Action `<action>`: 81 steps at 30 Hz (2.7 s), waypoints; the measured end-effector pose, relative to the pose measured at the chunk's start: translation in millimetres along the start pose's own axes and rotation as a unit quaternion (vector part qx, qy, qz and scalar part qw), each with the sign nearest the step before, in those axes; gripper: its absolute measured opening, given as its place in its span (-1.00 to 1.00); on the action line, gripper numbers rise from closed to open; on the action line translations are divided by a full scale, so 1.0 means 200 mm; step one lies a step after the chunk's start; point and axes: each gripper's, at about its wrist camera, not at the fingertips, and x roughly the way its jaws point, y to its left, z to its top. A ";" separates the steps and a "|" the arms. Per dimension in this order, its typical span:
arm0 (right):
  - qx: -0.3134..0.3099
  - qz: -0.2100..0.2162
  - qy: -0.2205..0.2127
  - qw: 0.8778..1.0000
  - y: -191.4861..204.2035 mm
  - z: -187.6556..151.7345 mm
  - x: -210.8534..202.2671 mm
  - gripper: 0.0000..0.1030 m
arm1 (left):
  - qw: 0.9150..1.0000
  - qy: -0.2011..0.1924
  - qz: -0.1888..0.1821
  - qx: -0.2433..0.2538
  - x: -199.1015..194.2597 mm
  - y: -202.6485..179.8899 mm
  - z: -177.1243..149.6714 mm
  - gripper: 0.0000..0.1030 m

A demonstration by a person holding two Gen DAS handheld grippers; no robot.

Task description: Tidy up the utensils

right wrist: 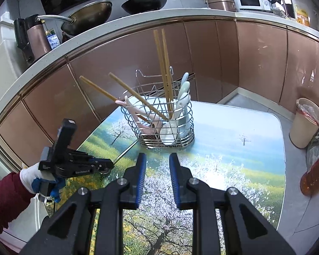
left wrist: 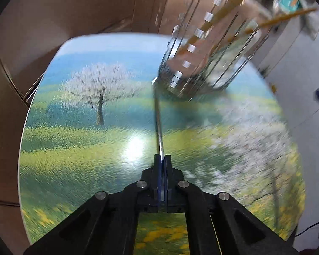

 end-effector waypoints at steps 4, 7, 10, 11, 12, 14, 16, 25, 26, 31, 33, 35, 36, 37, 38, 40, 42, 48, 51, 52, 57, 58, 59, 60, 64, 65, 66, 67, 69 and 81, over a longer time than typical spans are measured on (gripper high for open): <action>0.002 0.002 0.007 1.000 0.00 -0.01 0.01 -0.58 | 0.999 -0.041 -0.023 -0.026 -0.17 0.03 -0.06 -1.00; 0.008 0.023 0.019 1.000 0.03 -0.02 0.07 -0.58 | 0.998 -0.045 -0.027 -0.035 -0.22 0.05 -0.06 -1.00; 0.003 0.043 0.042 0.998 0.10 -0.06 0.16 -0.58 | 0.998 -0.040 -0.030 -0.046 -0.18 0.04 -0.03 -1.00; 0.001 0.053 0.052 0.997 0.13 -0.07 0.20 -0.58 | 0.998 -0.039 -0.030 -0.050 -0.17 0.04 -0.03 -1.00; -0.001 0.064 0.067 0.996 0.17 -0.10 0.26 -0.58 | 0.997 -0.037 -0.034 -0.051 -0.17 0.04 -0.04 -1.00; -0.010 0.068 0.089 0.994 0.23 -0.14 0.36 -0.55 | 0.997 -0.040 -0.039 -0.053 -0.17 0.06 -0.05 -1.00; -0.013 0.075 0.105 0.992 0.28 -0.17 0.44 -0.43 | 0.997 -0.044 -0.036 -0.057 -0.17 0.07 -0.05 -1.00; -0.041 0.037 0.149 0.987 0.43 -0.15 0.79 -0.42 | 0.987 -0.086 -0.030 -0.129 -0.28 0.26 -0.13 -1.00; -0.047 0.027 0.157 0.986 0.45 -0.15 0.82 -0.42 | 0.987 -0.089 -0.031 -0.134 -0.28 0.28 -0.14 -1.00; -0.072 -0.009 0.186 0.980 0.50 -0.16 0.87 -0.42 | 0.983 -0.102 -0.048 -0.147 -0.31 0.33 -0.19 -1.00; -0.078 -0.022 0.204 0.976 0.51 -0.18 0.89 -0.42 | 0.982 -0.105 -0.053 -0.147 -0.31 0.32 -0.21 -1.00; -0.085 -0.031 0.208 0.974 0.51 -0.20 0.90 -0.42 | 0.982 -0.108 -0.059 -0.146 -0.33 0.33 -0.22 -1.00; -0.088 -0.035 0.210 0.973 0.52 -0.20 0.90 -0.41 | 0.982 -0.108 -0.061 -0.145 -0.33 0.32 -0.22 -1.00; -0.091 -0.039 0.212 0.972 0.52 -0.21 0.90 -0.41 | 0.982 -0.109 -0.062 -0.144 -0.34 0.32 -0.22 -1.00; -0.096 -0.041 0.214 0.971 0.53 -0.22 0.90 -0.42 | 0.981 -0.110 -0.063 -0.143 -0.34 0.32 -0.23 -1.00; -0.103 -0.037 0.218 0.970 0.54 -0.23 0.90 -0.72 | 0.981 -0.111 -0.065 -0.145 -0.34 0.31 -0.23 -1.00; -0.107 -0.029 0.221 0.969 0.57 -0.26 0.89 -0.84 | 0.981 -0.110 -0.066 -0.146 -0.33 0.31 -0.23 -1.00; -0.096 -0.017 0.211 0.973 0.57 -0.27 0.85 -1.00 | 0.982 -0.101 -0.066 -0.146 -0.31 0.30 -0.23 -1.00; -0.088 -0.004 0.201 0.976 0.55 -0.27 0.79 -1.00 | 0.983 -0.092 -0.071 -0.141 -0.29 0.27 -0.24 -1.00; -0.086 0.004 0.200 0.976 0.54 -0.28 0.75 -1.00 | 0.983 -0.089 -0.075 -0.141 -0.29 0.27 -0.24 -1.00; -0.051 0.021 0.193 0.980 0.49 -0.27 0.69 -1.00 | 0.984 -0.075 -0.081 -0.137 -0.23 0.24 -0.23 -1.00; -0.043 0.023 0.191 0.980 0.48 -0.26 0.68 -0.97 | 0.985 -0.075 -0.080 -0.137 -0.23 0.23 -0.23 -1.00; -0.037 0.021 0.189 0.981 0.47 -0.25 0.67 -0.96 | 0.985 -0.074 -0.080 -0.137 -0.22 0.22 -0.23 -1.00; -0.035 0.013 0.184 0.982 0.47 -0.23 0.68 -0.96 | 0.984 -0.074 -0.080 -0.138 -0.22 0.22 -0.23 -0.99; -0.019 -0.012 0.167 0.986 0.46 -0.17 0.73 -0.94 | 0.984 -0.075 -0.079 -0.139 -0.24 0.23 -0.24 -0.95; -0.019 -0.019 0.165 0.986 0.46 -0.16 0.74 -0.93 | 0.984 -0.075 -0.079 -0.139 -0.24 0.24 -0.25 -0.94; -0.020 -0.027 0.162 0.986 0.46 -0.15 0.76 -0.90 | 0.984 -0.075 -0.078 -0.140 -0.25 0.24 -0.25 -0.93; -0.022 -0.037 0.160 0.986 0.46 -0.15 0.77 -0.80 | 0.984 -0.074 -0.076 -0.141 -0.25 0.24 -0.26 -0.91; -0.022 -0.044 0.163 0.985 0.46 -0.15 0.81 -0.53 | 0.984 -0.072 -0.073 -0.142 -0.25 0.25 -0.26 -0.88; -0.114 -0.039 0.241 0.963 0.53 -0.20 0.86 -0.86 | 0.984 -0.066 -0.080 -0.146 -0.25 0.20 -0.28 -0.80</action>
